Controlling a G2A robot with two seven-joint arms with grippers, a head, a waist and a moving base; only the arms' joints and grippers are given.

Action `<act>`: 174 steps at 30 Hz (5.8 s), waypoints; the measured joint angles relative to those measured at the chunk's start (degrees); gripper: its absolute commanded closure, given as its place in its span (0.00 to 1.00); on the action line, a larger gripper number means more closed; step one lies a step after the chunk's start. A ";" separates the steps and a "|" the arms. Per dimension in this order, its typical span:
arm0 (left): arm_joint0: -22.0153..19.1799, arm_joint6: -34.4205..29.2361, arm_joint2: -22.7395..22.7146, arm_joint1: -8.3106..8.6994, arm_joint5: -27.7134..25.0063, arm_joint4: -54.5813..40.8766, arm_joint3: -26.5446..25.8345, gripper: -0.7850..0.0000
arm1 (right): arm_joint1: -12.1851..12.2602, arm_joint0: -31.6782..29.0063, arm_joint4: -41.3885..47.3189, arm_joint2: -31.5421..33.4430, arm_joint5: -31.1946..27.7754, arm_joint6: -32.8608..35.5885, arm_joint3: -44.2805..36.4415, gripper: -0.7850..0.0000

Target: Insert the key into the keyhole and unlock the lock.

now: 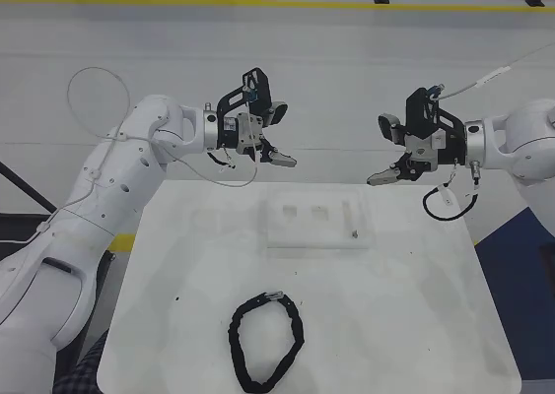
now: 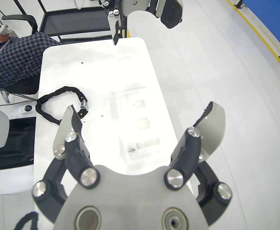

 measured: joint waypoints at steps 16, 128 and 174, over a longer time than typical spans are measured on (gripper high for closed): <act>0.00 0.00 0.00 0.00 0.00 0.00 0.00 0.00 | 0.00 0.00 0.00 0.00 0.00 0.00 0.00 0.00; 0.00 0.00 0.00 0.00 0.00 0.00 0.00 0.00 | -18.74 -12.92 -1.57 -11.02 74.57 22.92 12.24 0.55; 0.00 0.00 0.00 0.00 0.00 0.00 0.00 0.00 | -22.22 -14.64 -8.97 -4.98 80.36 23.59 13.95 1.00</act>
